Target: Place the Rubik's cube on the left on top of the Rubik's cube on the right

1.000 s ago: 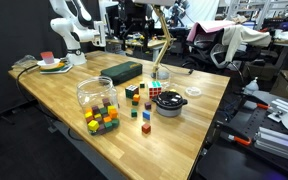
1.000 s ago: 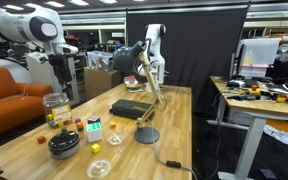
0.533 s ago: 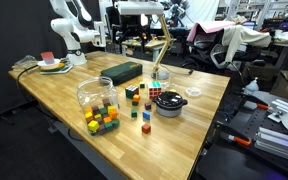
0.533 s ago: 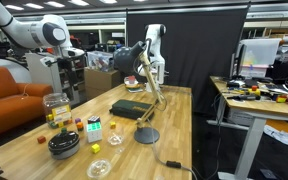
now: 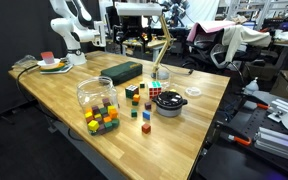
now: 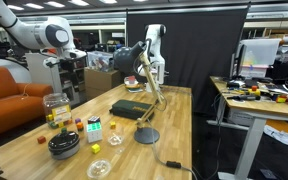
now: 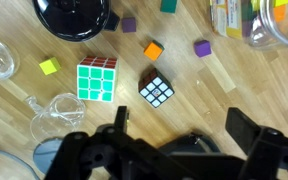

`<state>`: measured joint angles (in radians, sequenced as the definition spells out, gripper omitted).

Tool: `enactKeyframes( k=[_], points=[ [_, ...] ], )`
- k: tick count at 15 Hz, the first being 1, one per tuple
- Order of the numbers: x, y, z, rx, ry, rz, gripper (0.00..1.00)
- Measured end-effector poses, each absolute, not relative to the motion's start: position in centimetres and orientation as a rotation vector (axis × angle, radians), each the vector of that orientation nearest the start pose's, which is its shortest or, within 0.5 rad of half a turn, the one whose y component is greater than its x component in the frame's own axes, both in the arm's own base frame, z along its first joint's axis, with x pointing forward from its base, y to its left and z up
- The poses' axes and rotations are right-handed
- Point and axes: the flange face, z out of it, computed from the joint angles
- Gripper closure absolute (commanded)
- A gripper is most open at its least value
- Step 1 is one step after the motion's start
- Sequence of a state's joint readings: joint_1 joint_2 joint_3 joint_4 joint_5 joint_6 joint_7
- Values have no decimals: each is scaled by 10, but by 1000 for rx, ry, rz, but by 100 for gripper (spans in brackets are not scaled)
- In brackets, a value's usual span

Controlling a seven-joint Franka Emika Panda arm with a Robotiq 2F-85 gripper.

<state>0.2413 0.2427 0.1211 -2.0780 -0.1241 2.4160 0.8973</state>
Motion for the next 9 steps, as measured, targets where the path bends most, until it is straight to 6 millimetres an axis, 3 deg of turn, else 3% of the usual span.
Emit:
enactKeyframes(
  k=[4,6,9],
  points=[
    [580,186,294,-2991,979,-197,0],
    [590,187,279,-2976,1040,-208,0],
    [594,193,277,-2968,1052,-219,0]
  ],
)
